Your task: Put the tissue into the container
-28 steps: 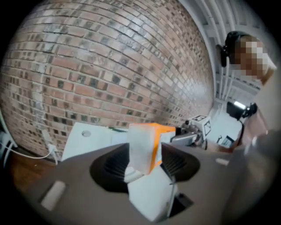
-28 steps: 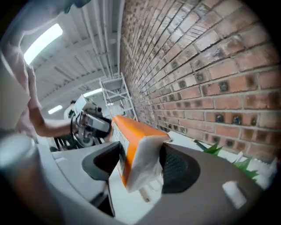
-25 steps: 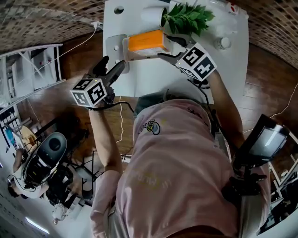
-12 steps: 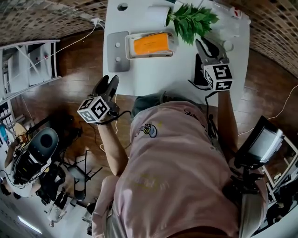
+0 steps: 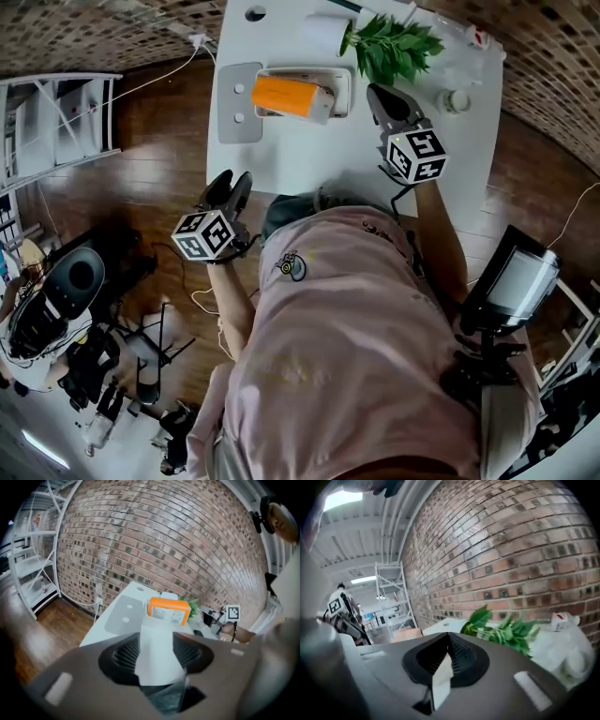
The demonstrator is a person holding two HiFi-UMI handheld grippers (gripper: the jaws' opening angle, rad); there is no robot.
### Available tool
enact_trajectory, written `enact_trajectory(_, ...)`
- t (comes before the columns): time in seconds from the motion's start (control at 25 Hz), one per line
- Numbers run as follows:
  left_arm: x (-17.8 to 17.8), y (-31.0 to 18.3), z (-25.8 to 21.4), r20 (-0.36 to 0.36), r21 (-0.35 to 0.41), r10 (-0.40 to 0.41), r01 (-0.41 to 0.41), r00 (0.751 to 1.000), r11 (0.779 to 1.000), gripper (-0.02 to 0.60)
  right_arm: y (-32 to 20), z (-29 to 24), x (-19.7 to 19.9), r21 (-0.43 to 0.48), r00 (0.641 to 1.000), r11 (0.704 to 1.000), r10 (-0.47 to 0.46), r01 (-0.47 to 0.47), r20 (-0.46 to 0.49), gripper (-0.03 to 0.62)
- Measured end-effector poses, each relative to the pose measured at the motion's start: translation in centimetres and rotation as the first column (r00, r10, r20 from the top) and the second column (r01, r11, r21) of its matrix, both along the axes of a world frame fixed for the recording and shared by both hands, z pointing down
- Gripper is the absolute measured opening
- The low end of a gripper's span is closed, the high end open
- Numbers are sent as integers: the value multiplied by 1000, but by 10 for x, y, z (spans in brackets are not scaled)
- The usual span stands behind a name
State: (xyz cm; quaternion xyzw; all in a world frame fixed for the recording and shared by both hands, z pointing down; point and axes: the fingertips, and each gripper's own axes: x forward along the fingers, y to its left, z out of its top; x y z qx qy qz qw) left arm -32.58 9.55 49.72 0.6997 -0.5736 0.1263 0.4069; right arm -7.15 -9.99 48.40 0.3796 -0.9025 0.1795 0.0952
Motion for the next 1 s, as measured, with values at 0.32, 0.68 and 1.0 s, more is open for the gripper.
enact_trajectory(0.32, 39, 15, 32, -6, -96, 81, -81, 997, 992, 196, 101, 80, 55, -272, 988, 962, -34, -9, -153, 2)
enact_trajectory(0.68, 86, 22, 50, 130, -197, 343, -314, 930, 929, 6, 144, 100, 26, -314, 933, 938, -239, 150, -268, 2)
enact_trajectory(1.0, 102, 15, 36, 128, -98, 366, -355, 922, 930, 5, 142, 101, 15, -306, 926, 934, -269, 184, -266, 2)
